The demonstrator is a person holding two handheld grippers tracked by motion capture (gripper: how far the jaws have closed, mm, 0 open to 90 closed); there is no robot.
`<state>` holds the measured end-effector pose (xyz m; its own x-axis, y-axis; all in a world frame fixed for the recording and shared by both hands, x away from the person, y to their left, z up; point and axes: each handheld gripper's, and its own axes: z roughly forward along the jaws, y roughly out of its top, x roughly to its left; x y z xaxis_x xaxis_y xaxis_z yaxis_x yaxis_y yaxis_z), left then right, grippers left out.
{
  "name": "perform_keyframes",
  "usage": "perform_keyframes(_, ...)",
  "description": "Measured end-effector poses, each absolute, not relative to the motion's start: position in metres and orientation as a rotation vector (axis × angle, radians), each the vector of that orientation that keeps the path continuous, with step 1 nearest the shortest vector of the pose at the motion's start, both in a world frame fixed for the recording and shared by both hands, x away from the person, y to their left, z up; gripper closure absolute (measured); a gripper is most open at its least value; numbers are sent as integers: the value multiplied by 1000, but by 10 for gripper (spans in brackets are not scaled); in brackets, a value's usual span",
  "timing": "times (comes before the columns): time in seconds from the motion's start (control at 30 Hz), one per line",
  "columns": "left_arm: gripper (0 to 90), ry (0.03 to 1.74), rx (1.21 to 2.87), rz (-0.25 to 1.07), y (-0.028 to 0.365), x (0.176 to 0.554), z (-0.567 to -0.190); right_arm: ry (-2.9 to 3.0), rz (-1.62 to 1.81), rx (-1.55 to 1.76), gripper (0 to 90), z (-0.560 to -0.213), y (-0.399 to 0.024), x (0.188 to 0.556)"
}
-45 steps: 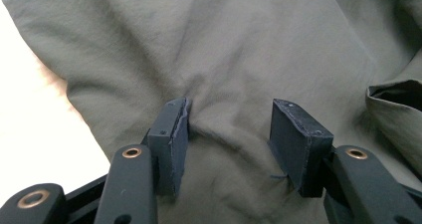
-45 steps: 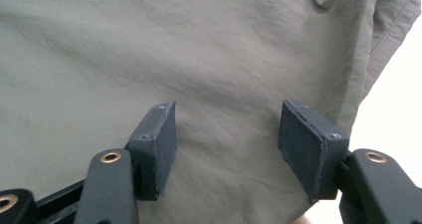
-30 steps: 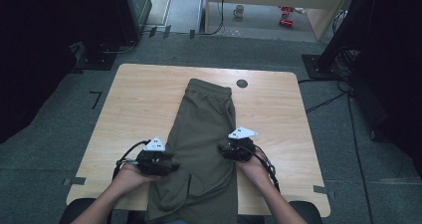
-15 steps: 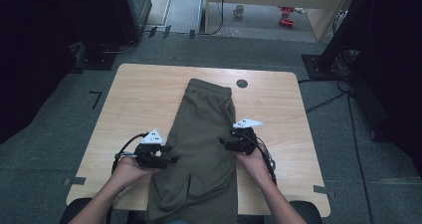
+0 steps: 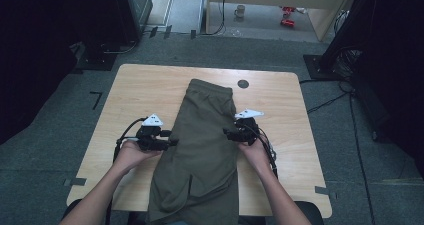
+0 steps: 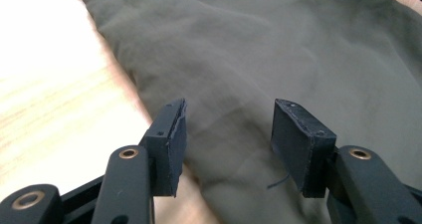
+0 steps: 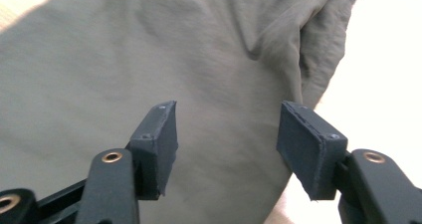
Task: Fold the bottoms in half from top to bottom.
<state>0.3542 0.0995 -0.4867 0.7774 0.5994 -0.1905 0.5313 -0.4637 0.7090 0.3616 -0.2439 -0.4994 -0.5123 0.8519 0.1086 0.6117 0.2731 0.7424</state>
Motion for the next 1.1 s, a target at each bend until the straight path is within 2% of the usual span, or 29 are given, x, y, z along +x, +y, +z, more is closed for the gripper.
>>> perform_keyframes(0.17,470,815,2159,115,94,369,-486,2211,1101,1332,415,-501,-248,371)
perform_keyframes(0.23,464,803,2160,132,91,377,-484,2237,1072,1352,379,-501,-249,381)
perform_keyframes(0.4,466,808,2154,122,88,392,-484,2202,1072,1366,368,-498,-251,394)
perform_keyframes(0.57,471,820,2165,139,83,410,-489,2183,1091,1400,390,-500,-253,408)
perform_keyframes(0.87,443,867,2126,85,82,453,-488,2155,1118,1408,376,-497,-252,434)
perform_keyframes(0.97,459,878,2081,144,80,464,-488,2155,1122,1437,364,-498,-253,446)
perform_keyframes(1.1,451,886,2141,119,73,471,-492,2151,1138,1442,375,-500,-256,451)
